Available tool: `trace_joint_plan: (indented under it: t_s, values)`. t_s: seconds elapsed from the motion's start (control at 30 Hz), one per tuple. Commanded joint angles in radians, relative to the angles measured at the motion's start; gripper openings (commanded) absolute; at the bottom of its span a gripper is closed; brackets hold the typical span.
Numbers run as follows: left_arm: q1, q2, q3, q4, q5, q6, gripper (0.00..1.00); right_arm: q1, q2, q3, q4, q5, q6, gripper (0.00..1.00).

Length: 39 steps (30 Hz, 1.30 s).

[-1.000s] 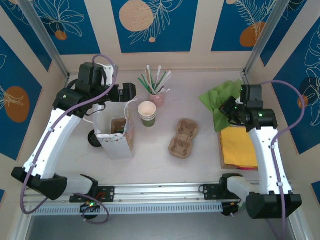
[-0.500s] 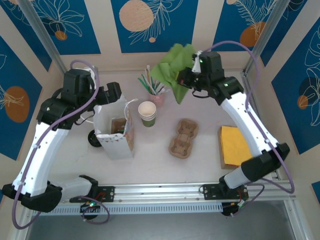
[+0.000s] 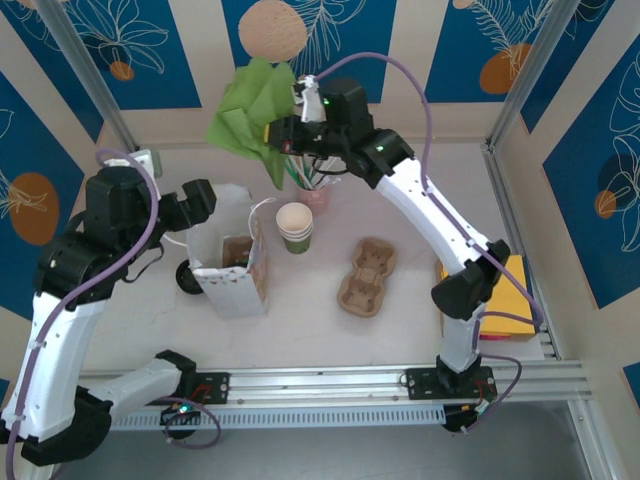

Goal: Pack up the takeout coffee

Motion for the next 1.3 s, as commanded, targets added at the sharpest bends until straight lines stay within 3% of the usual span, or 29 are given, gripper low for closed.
trace_joint_plan:
  t_s: [0.0, 0.27, 0.5, 1.27]
  values:
    - [0.008, -0.033, -0.006, -0.051, -0.044, -0.013, 1.00, 0.039, 0.063, 0.098, 0.020, -0.082, 0.042, 0.00]
    - [0.008, -0.090, 0.010, -0.102, -0.100, -0.010, 1.00, 0.126, 0.129, 0.136, 0.044, -0.126, 0.151, 0.00]
    - [0.008, -0.110, 0.024, -0.127, -0.112, -0.008, 1.00, 0.162, 0.067, -0.031, 0.160, -0.143, 0.269, 0.00]
    - [0.008, -0.134, 0.012, -0.139, -0.101, -0.013, 1.00, 0.253, -0.036, -0.215, 0.188, -0.071, 0.291, 0.00]
